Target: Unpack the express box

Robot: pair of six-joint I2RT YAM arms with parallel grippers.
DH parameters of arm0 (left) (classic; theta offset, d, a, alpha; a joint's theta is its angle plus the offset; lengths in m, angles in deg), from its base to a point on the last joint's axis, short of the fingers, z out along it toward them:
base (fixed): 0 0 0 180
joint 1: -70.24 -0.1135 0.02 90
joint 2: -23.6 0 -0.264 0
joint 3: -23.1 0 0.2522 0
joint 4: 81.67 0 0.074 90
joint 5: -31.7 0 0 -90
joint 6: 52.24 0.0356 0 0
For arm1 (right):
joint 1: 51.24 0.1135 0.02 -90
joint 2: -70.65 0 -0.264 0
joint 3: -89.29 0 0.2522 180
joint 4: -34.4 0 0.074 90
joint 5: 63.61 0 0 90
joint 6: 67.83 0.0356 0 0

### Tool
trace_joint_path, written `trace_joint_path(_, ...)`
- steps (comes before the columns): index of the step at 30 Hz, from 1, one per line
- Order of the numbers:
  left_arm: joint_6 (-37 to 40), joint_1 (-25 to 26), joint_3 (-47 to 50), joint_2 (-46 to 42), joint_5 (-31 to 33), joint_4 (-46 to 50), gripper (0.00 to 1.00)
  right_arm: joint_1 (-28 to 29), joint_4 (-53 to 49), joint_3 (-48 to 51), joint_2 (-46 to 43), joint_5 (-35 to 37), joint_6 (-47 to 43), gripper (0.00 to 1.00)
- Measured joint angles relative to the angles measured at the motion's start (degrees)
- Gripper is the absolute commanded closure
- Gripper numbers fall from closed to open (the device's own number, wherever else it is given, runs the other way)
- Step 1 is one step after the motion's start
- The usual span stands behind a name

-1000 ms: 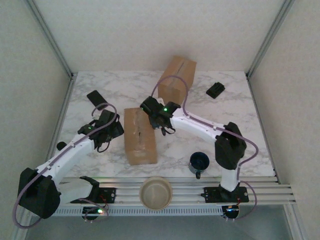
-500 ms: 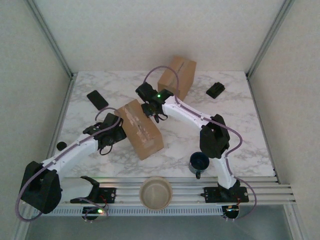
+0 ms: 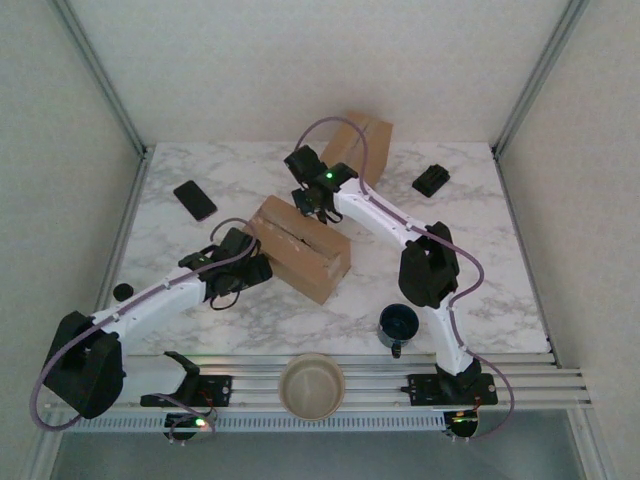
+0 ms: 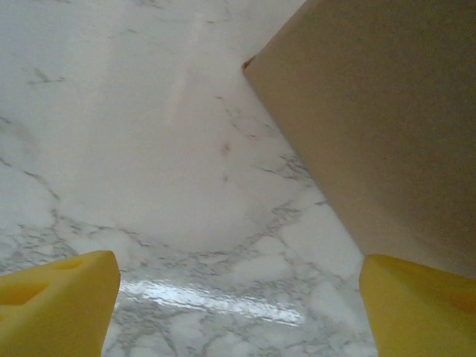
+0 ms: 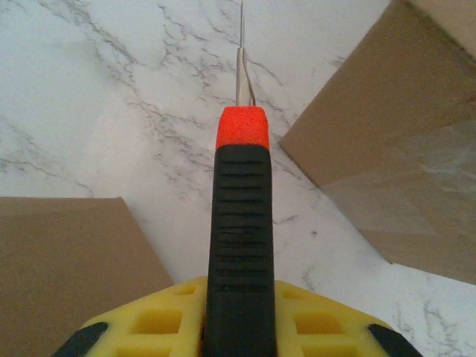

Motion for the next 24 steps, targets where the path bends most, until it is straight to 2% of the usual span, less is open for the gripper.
trace_joint_path(11, 0.02, 0.02, -3.19, -0.70, -1.31, -0.87, 0.12, -3.15, 0.37, 3.39, -3.56, 3.43, -0.92, 1.00)
trace_joint_path(16, 0.48, 0.07, -7.50, -4.04, -0.31, 2.82, 0.12, -4.28, 1.40, 7.54, -7.89, 5.38, -0.90, 1.00)
trace_joint_path(21, 2.54, -1.05, -16.81, -5.29, 4.11, 10.16, 0.15, -4.50, 2.25, 16.46, -17.27, 9.75, 0.07, 1.00)
trace_joint_path(24, 5.40, -5.51, -23.63, -3.96, 6.23, 12.28, 0.16, -4.50, 3.08, 26.21, -27.34, 10.86, 1.42, 1.00)
